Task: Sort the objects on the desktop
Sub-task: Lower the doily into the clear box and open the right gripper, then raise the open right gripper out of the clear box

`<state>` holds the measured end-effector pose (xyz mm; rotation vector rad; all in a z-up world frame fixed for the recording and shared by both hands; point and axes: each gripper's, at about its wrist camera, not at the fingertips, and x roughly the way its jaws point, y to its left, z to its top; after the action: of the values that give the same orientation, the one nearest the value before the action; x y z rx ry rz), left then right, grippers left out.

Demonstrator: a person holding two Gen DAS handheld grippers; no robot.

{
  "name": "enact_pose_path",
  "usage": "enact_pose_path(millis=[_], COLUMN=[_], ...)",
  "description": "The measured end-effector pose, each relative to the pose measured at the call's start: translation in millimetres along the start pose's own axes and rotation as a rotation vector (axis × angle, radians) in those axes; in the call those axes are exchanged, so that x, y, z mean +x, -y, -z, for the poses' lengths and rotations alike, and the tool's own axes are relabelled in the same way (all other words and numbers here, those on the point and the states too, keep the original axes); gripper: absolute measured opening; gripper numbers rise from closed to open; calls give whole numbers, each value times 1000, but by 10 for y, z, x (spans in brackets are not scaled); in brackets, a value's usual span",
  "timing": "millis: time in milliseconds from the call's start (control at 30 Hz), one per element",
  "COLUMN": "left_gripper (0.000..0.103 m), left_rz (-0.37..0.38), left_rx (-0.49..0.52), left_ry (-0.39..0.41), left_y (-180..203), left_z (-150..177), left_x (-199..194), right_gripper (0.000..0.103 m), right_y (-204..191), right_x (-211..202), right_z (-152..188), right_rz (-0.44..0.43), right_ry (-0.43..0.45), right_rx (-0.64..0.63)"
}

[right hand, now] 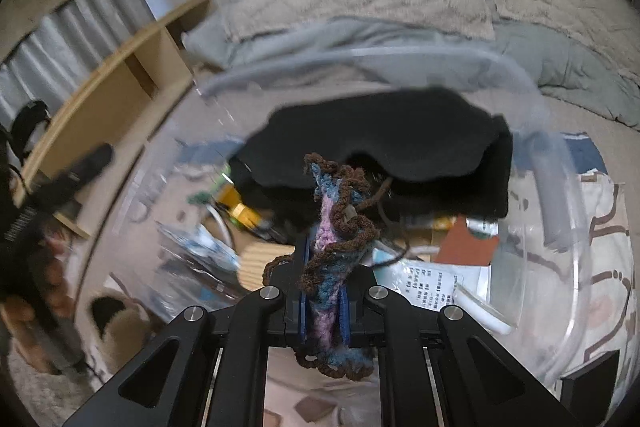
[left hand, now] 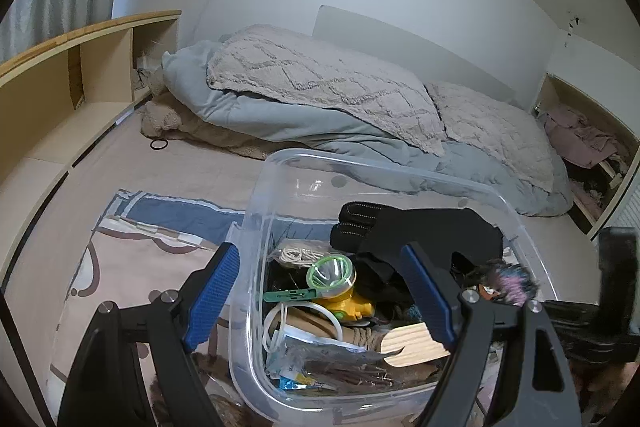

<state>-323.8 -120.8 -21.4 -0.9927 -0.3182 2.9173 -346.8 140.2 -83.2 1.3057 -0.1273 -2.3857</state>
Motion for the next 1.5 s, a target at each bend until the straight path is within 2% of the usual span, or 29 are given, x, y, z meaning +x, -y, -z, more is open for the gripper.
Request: enact_pose_path(millis=[167,200,233,267,300,367,433,533,600,633,700,800,967,1100,1367,1500], left_gripper=[83,83,83,83,83,83,83,83,83,83,83,83,83,83,83,83], left_rz=[-14,-15,-13,-11,-10,-11,-11,-9,-7,-6,-4,2,7,1,-46,-46], left_rx=[24,22,19,18,16,17,18,18,23,28,43,58,78,106,149,149], left_ry=[-8,-10,-11,-11,-12,-11,-11,-11,-10,-10,-7,1,6,6,24,41], left_y=[26,24,21,21,20,30,20,32,59,77,115,165,247,330,501,593], left_z=[38,40,42,43,44,44,40,35,37,41,47,58,85,136,242,259], left_x=[25,33,39,40,42,42,40,34,25,20,9,-21,-90,-175,-407,-580], right_gripper=[13,19,25,49,68,68,68,66,40,36,21,20,20,20,20,20], right_y=[144,190,221,243,272,299,295,300,294,293,256,192,87,107,89,95], right_x=[177,178,158,129,93,-21,-132,-307,-378,-396,-397,-466,-601,-684,-912,-1067], right_z=[23,26,24,15,3,-20,-46,-53,-37,-28,-2,53,164,211,311,385], right_rz=[95,120,135,145,156,163,215,219,184,158,130,123,115,82,69,76], right_ry=[-56,-55,-47,-38,-27,11,46,109,130,127,120,143,253,316,358,386], right_rx=[-6,-1,3,7,11,8,1,-8,-4,2,3,-23,-51,-11,1,17])
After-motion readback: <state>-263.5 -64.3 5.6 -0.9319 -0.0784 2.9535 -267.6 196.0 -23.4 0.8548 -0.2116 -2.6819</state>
